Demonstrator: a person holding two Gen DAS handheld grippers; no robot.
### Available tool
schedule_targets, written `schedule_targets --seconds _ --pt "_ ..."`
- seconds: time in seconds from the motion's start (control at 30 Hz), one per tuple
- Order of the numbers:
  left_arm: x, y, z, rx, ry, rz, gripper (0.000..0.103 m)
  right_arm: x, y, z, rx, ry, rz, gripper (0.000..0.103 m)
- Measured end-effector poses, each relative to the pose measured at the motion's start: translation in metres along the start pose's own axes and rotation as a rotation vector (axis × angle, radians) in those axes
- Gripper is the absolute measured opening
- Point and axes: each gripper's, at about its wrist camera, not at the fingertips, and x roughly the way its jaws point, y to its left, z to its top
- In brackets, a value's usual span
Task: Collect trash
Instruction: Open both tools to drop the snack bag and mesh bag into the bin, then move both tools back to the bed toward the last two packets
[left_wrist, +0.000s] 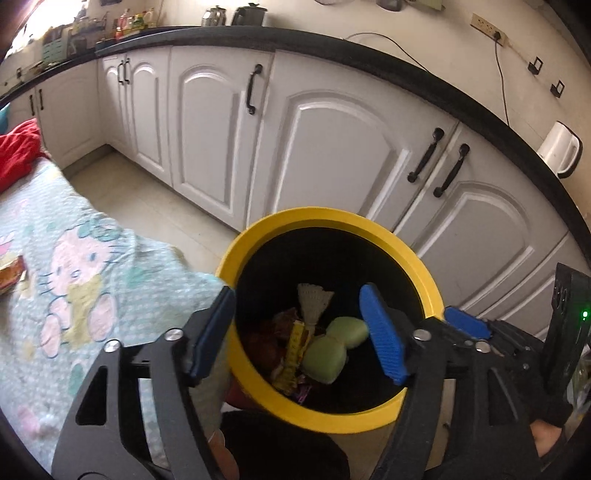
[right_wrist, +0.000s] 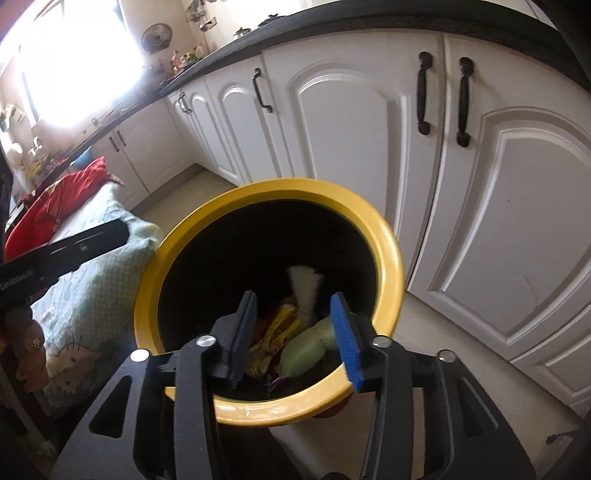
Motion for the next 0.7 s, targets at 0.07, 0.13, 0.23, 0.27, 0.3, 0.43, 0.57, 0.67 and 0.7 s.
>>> schedule_targets --seconds 0.07,0.13,0.23,0.27,0.3,0.43,0.57,0.67,0.7 --pt "-0.007 0.008 -0.001 -0.019 -0.009 0.005 0.08 -0.003 0.0 0.002 0.008 -0.013 -0.004 0.051" --pt "-0.014 0.014 -0.002 -0.031 -0.018 0.017 0.086 -0.007 0.002 0.004 0.012 -0.031 -0.003 0.058" --pt "-0.026 0.024 -0.003 -0.046 -0.036 0.036 0.092 -0.013 0.008 0.006 0.003 -0.056 -0.001 0.066" --pt "-0.031 0.027 -0.004 -0.049 -0.042 0.042 0.092 -0.014 0.009 0.007 0.0 -0.064 -0.001 0.067" --pt "-0.035 0.029 -0.004 -0.05 -0.05 0.051 0.092 -0.017 0.012 0.008 -0.005 -0.073 0.0 0.071" --pt "-0.053 0.038 -0.007 -0.046 -0.079 0.088 0.092 -0.025 0.025 0.013 -0.034 -0.103 0.017 0.075" --pt "-0.072 0.05 -0.013 -0.049 -0.1 0.116 0.092 -0.031 0.045 0.017 -0.077 -0.121 0.041 0.076" --pt "-0.087 0.062 -0.019 -0.048 -0.11 0.137 0.092 -0.034 0.063 0.02 -0.116 -0.128 0.059 0.078" --pt "-0.091 0.065 -0.02 -0.048 -0.113 0.143 0.092 -0.034 0.07 0.021 -0.13 -0.129 0.069 0.079"
